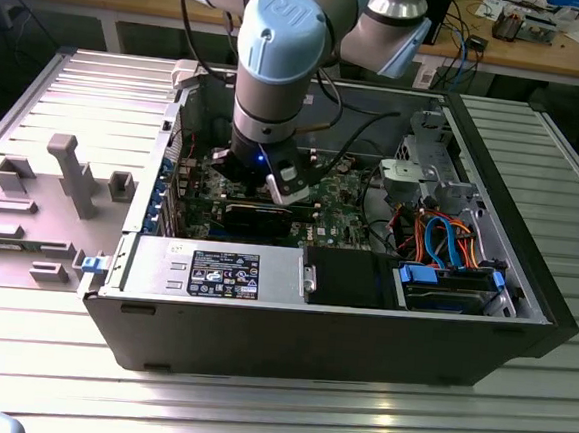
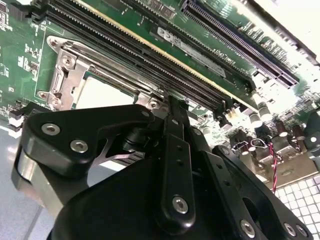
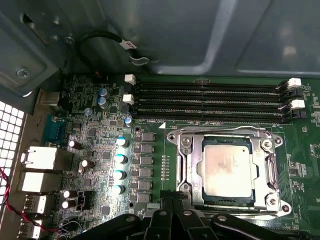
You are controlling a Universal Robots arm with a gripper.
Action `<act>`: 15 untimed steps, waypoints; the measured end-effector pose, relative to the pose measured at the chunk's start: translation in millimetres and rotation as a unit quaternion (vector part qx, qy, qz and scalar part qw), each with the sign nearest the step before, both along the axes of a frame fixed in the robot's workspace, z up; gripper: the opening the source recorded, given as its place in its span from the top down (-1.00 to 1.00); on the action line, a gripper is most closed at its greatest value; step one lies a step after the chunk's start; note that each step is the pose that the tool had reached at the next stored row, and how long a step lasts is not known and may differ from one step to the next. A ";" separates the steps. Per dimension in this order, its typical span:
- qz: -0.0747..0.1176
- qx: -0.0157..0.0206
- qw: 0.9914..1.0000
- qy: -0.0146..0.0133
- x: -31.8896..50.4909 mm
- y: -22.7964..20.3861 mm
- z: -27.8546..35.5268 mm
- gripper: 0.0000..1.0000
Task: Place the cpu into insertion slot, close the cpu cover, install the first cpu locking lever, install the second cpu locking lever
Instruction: 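Install the second cpu locking lever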
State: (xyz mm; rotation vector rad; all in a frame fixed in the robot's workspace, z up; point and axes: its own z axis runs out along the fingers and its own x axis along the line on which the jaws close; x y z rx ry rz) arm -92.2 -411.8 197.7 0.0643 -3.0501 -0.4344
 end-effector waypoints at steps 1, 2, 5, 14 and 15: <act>0.000 0.001 1.000 0.000 -0.2 0.0 -0.4 0.79; 0.000 0.001 1.000 0.000 -0.3 0.1 -0.5 0.79; 0.000 0.001 1.000 0.000 -1.0 -0.2 2.9 0.79; 0.000 0.001 1.000 0.001 -1.9 -0.1 29.6 0.79; 0.000 0.001 1.000 0.002 -1.8 -0.1 29.6 0.79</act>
